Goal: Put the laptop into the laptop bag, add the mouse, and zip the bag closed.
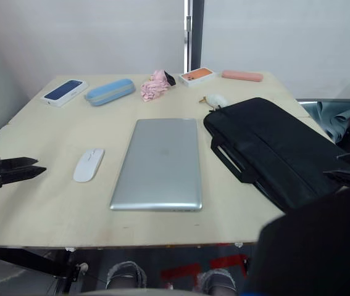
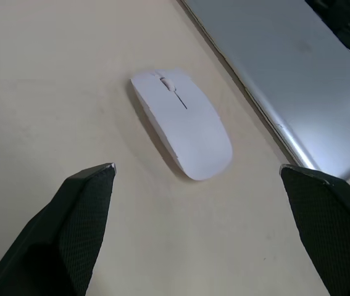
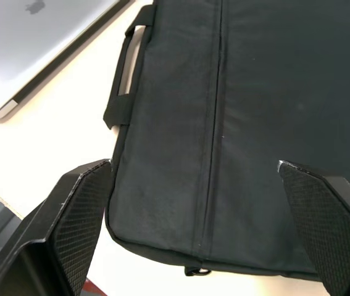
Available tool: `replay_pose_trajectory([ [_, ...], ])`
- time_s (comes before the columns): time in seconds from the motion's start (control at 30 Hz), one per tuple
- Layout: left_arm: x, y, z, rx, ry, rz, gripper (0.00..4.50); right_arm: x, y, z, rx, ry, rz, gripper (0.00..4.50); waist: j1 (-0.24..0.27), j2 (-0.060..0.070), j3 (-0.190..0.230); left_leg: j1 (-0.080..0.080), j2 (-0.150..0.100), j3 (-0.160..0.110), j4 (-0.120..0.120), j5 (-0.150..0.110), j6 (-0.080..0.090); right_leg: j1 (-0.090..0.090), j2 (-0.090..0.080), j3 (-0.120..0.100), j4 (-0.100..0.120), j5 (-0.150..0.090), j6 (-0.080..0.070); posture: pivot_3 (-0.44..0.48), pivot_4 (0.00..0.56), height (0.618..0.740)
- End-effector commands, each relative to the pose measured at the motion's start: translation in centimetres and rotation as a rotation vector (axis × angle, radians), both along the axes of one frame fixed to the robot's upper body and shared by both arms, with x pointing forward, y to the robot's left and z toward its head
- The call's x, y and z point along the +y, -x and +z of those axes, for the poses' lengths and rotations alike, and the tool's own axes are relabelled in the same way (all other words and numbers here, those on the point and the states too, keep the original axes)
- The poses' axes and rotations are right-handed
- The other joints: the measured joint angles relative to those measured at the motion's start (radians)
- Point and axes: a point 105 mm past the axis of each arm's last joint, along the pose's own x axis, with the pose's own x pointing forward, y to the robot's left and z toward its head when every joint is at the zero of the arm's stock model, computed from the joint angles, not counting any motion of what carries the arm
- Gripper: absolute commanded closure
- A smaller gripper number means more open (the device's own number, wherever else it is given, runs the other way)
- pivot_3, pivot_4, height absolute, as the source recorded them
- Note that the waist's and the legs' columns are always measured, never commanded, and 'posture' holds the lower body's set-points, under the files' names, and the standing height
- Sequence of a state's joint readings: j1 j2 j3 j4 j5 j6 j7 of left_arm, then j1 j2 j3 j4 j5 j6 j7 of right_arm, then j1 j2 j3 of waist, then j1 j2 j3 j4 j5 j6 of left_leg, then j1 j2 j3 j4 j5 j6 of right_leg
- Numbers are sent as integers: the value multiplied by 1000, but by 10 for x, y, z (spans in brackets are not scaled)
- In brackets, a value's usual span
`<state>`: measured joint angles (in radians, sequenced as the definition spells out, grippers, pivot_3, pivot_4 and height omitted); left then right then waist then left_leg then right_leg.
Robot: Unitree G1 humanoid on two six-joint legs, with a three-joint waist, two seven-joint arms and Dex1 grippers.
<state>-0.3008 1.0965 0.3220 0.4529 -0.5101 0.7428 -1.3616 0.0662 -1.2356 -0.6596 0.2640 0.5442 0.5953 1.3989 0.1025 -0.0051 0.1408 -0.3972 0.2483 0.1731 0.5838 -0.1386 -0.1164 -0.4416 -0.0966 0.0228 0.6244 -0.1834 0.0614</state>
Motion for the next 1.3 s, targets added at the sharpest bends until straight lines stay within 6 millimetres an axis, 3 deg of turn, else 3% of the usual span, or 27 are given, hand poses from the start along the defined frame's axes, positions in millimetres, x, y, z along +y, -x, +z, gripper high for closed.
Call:
replay_pose_trajectory([
  [0.03, -31, -14, 29, -37, 167, -51, 0, 13, -4, 22, -108, -24, 50, 1134, 0, 0, 0, 0, 0, 0, 0, 0, 0, 0, 0, 0, 0, 0, 0, 0, 150, 740],
  [0.2, -74, -33, 54, -2, 384, -102, 0, 34, -17, 32, -203, -30, 91, 2834, 4, 0, 0, -1, 0, -2, 7, 0, 0, 0, 0, 0, 7, 0, -2, 0, 150, 740],
  [0.37, -103, -35, 49, 93, 436, -156, 0, 74, -31, 34, -251, -51, 194, 4473, -10, 1, 0, 0, 0, -2, 7, 0, 1, 0, 0, 1, 8, 0, -4, 0, 150, 740],
  [0.53, -110, -41, 25, 241, 472, -119, 0, 123, -47, 18, -237, -35, 318, 4473, -5, 1, 0, -1, 0, -2, 7, 0, 1, 1, 0, 0, 7, 0, -4, 0, 150, 740],
  [0.6, -110, -46, 12, 315, 468, -77, 0, 143, -64, 5, -236, 42, 329, 4473, -6, 1, 0, -1, 0, -2, 7, 0, 1, 1, 0, 0, 7, 0, -4, 0, 150, 740],
  [0.67, -114, -51, 4, 372, 466, -57, 0, 156, -82, -1, -272, 108, 312, 4473, -6, 1, 0, -1, -1, -3, 8, 0, 1, 1, 0, 0, 7, 1, -4, 0, 150, 740],
  [0.8, -126, -55, -3, 408, 462, -70, 0, 179, -99, -9, -298, 132, 327, 4473, 1, 1, 0, -2, -1, -5, 8, 0, 1, 1, 0, -1, 7, 1, -4, 0, 150, 740],
  [0.97, -134, -61, -20, 435, 421, -52, 0, 197, -117, -31, -284, 206, 318, 4473, 0, 1, 0, -4, -1, -6, 6, 0, 1, 1, 0, -3, 5, 1, -4, 0, 150, 740],
  [1.1, -133, -82, -30, 408, 406, 27, 0, 218, -125, -52, -255, 256, 368, 4473, -3, 1, 0, -3, -1, -6, 6, 0, 0, 2, 0, -3, 5, 1, -4, 0, 150, 740],
  [1.3, -135, -93, -31, 393, 395, 31, 0, 221, -135, -67, -221, 299, 372, 4473, -4, 0, 0, -4, -1, -7, 7, 1, 0, 2, 0, -3, 5, 1, -4, 0, 150, 740],
])
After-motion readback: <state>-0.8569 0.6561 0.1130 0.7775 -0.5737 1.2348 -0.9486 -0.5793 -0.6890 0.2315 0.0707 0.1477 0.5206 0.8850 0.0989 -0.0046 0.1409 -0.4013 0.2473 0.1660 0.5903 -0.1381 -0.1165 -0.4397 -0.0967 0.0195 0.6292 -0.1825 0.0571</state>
